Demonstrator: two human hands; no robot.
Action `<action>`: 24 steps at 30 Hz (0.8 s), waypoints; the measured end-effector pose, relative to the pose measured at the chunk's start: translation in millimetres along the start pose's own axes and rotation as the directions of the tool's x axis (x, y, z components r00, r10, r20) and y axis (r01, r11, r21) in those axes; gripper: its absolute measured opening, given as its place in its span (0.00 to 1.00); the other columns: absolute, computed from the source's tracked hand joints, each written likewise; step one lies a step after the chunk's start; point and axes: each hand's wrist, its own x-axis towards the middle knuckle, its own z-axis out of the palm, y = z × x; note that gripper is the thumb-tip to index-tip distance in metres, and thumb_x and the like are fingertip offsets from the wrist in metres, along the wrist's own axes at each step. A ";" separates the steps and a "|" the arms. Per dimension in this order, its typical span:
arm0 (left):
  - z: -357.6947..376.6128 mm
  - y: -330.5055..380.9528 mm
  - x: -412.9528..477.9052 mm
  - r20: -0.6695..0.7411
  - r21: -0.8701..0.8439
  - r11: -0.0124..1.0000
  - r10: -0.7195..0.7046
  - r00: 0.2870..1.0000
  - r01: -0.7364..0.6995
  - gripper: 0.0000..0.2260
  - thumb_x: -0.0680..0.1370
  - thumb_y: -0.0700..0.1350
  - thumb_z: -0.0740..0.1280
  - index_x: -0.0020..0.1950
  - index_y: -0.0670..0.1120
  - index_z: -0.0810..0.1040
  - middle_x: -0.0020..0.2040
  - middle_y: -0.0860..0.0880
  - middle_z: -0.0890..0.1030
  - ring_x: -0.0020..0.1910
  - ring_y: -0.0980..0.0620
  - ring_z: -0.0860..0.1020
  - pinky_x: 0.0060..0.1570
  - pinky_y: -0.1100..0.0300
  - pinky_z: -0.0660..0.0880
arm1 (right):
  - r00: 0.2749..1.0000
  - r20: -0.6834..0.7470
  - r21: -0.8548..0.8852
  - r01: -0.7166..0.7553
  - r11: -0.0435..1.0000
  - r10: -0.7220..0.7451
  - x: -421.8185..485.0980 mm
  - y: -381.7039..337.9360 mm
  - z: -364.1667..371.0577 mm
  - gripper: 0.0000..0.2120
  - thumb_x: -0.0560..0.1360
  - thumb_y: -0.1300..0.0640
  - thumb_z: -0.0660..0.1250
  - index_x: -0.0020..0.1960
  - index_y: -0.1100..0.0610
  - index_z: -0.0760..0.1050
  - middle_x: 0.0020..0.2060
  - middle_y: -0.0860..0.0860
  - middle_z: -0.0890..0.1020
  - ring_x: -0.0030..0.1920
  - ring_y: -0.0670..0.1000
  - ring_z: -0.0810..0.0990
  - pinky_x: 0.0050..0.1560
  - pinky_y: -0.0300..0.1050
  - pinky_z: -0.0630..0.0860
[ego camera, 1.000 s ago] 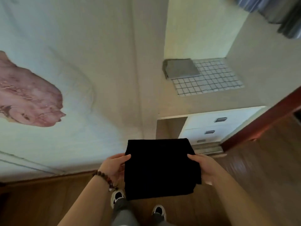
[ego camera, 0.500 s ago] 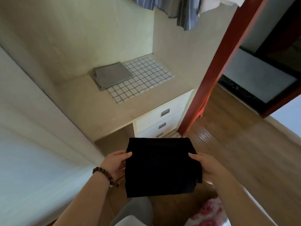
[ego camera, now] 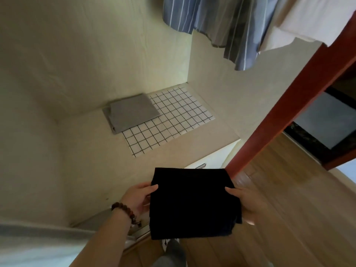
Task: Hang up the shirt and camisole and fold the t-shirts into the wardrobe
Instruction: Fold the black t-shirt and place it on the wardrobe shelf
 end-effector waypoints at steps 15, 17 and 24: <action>-19.5 99.2 50.5 -0.118 -0.144 0.978 0.137 0.984 -0.153 0.11 0.78 0.38 0.64 0.59 0.47 0.79 0.46 0.47 0.83 0.44 0.47 0.80 0.43 0.52 0.77 | 0.981 0.191 -0.280 0.014 0.960 0.041 119.5 -151.0 90.3 0.14 0.74 0.67 0.66 0.59 0.64 0.75 0.51 0.64 0.82 0.51 0.63 0.82 0.46 0.54 0.79; -20.4 103.8 54.1 -0.103 -0.175 0.968 0.165 0.981 -0.181 0.14 0.78 0.36 0.64 0.59 0.51 0.79 0.49 0.46 0.83 0.47 0.45 0.80 0.44 0.48 0.77 | 0.973 0.219 -0.302 0.002 0.953 0.067 140.4 -164.2 100.8 0.14 0.74 0.68 0.65 0.60 0.64 0.75 0.52 0.64 0.82 0.52 0.63 0.82 0.46 0.54 0.79; -20.5 108.7 81.3 -0.166 -0.250 0.933 0.220 0.961 -0.257 0.25 0.76 0.28 0.61 0.64 0.55 0.73 0.57 0.39 0.81 0.54 0.39 0.80 0.42 0.44 0.79 | 0.951 0.308 -0.449 0.109 0.887 0.039 213.1 -198.8 135.4 0.17 0.73 0.69 0.67 0.60 0.59 0.75 0.53 0.60 0.82 0.51 0.59 0.83 0.49 0.54 0.80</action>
